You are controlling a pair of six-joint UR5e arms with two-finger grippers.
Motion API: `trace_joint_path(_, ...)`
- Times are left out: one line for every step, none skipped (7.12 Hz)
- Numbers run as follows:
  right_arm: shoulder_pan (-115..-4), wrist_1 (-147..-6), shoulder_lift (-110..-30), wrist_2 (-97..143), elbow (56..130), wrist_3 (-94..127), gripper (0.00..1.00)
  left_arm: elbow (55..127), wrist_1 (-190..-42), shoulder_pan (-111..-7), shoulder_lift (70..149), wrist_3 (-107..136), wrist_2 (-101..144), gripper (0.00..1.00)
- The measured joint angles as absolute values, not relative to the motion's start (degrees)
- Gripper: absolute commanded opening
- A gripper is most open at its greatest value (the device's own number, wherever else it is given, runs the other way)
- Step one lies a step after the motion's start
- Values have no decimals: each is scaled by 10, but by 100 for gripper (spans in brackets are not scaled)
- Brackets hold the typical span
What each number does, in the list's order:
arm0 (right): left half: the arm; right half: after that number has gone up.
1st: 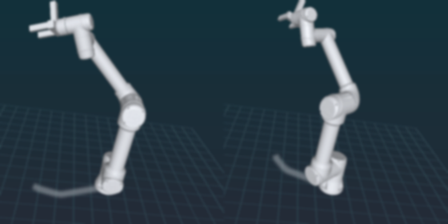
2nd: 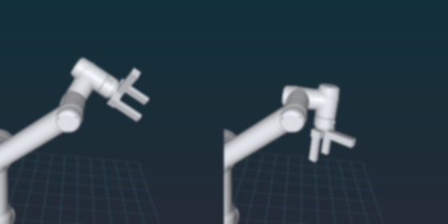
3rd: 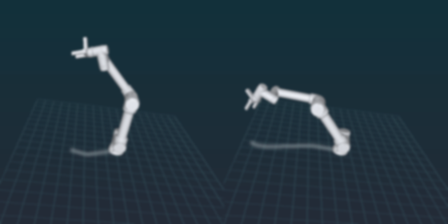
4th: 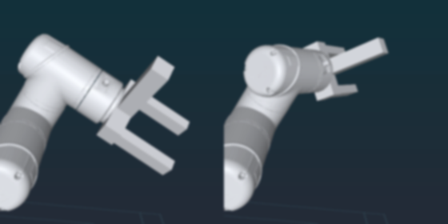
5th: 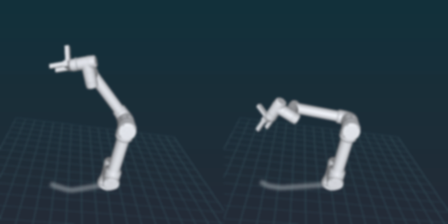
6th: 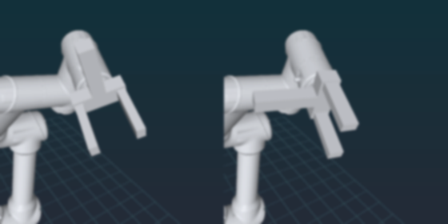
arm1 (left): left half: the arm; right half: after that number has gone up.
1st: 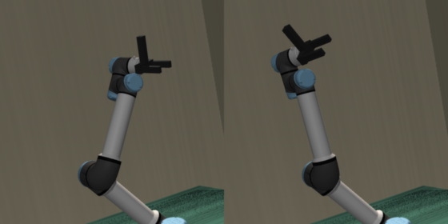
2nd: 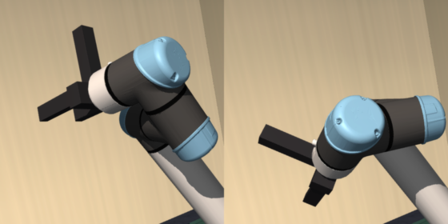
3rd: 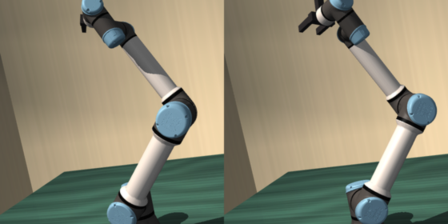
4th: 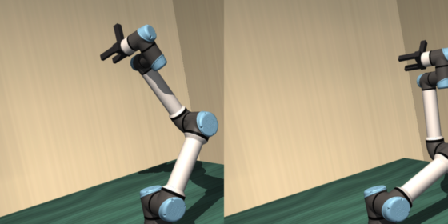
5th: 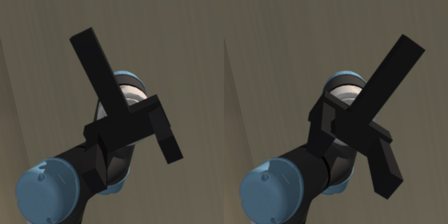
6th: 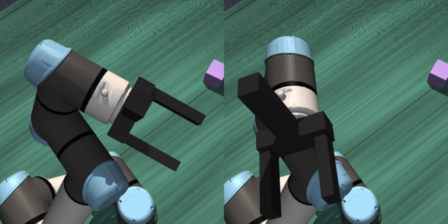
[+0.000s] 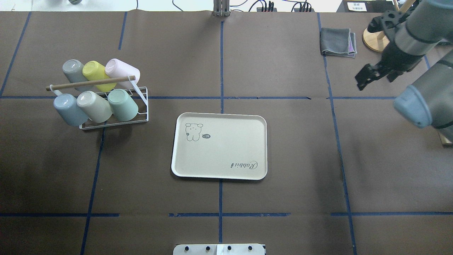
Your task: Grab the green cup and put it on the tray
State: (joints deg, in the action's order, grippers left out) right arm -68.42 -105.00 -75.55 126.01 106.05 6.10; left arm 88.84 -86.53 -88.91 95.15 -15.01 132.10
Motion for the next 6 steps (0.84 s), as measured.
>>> trace_joint_path(-732, -1055, -792, 1267, 1060, -25, 100, 888, -873, -889, 952, -150, 1321, 100)
trace_joint_path(-774, -1055, -833, 1274, 1061, -93, 100, 886, -875, -889, 955, -150, 1321, 100)
trace_joint_path(-815, -1052, -884, 1287, 1063, -141, 100, 884, -876, -889, 960, -149, 1322, 100)
trace_joint_path(-855, -1048, -935, 1302, 1064, -165, 100, 885, -876, -889, 963, -149, 1324, 100)
trace_joint_path(-888, -1041, -977, 1314, 1065, -172, 100, 886, -876, -889, 963, -150, 1326, 100)
trace_joint_path(-906, -1036, -1000, 1318, 1070, -161, 100, 890, -877, -889, 962, -151, 1328, 100)
